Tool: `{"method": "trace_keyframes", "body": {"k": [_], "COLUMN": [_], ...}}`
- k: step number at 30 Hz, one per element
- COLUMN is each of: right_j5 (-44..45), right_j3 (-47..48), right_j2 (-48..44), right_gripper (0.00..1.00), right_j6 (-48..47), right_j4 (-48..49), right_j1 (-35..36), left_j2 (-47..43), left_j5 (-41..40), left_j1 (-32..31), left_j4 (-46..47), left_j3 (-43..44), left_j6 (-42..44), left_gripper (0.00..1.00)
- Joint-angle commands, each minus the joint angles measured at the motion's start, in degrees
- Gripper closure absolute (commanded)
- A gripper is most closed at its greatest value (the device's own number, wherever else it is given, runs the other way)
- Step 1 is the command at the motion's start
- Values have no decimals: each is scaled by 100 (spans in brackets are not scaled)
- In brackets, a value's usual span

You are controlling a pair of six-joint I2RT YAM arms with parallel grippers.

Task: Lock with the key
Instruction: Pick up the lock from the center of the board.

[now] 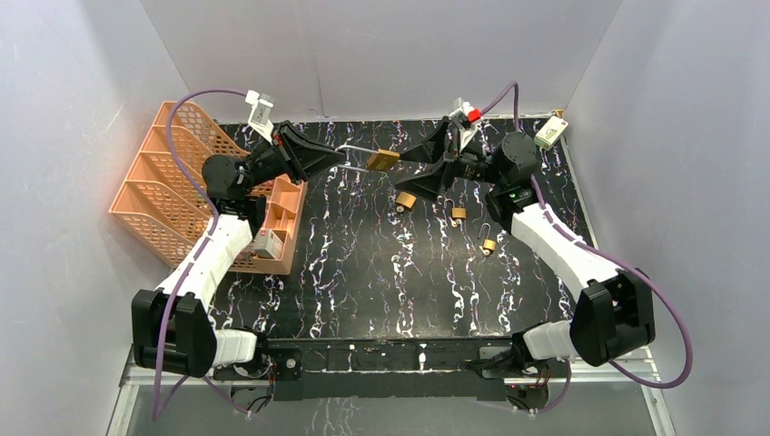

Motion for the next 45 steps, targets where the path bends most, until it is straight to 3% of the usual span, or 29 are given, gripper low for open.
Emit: {"method": "trace_keyframes", "body": {"k": [1, 7, 14, 21, 26, 31, 36, 45], "right_j5": [52, 393, 462, -71, -577, -321, 160, 331], "right_j3": [-61, -464, -449, -152, -76, -208, -365, -318], "right_j2": [-285, -334, -247, 165, 474, 462, 725, 952], "right_gripper": [6, 8, 12, 37, 37, 37, 37, 37], "right_j6": [-201, -130, -91, 610, 1435, 1604, 2246, 2260], "right_j4": [710, 1652, 1904, 2098, 2658, 3052, 4039, 4154], "right_j1": [9, 9, 9, 9, 18, 18, 89, 327], "left_j2": [-50, 95, 201, 192, 241, 280, 392, 472], "left_j5": [-119, -200, -166, -224, -235, -276, -349, -393], "left_j1": [-44, -195, -283, -283, -283, -283, -292, -294], "left_j4": [742, 972, 1151, 1234, 1308, 1479, 1752, 2029], "left_j3": [498, 588, 617, 536, 575, 520, 575, 612], "left_j6": [-189, -268, -364, -362, -384, -458, -669, -868], "left_gripper": [100, 100, 100, 100, 100, 100, 100, 100]}}
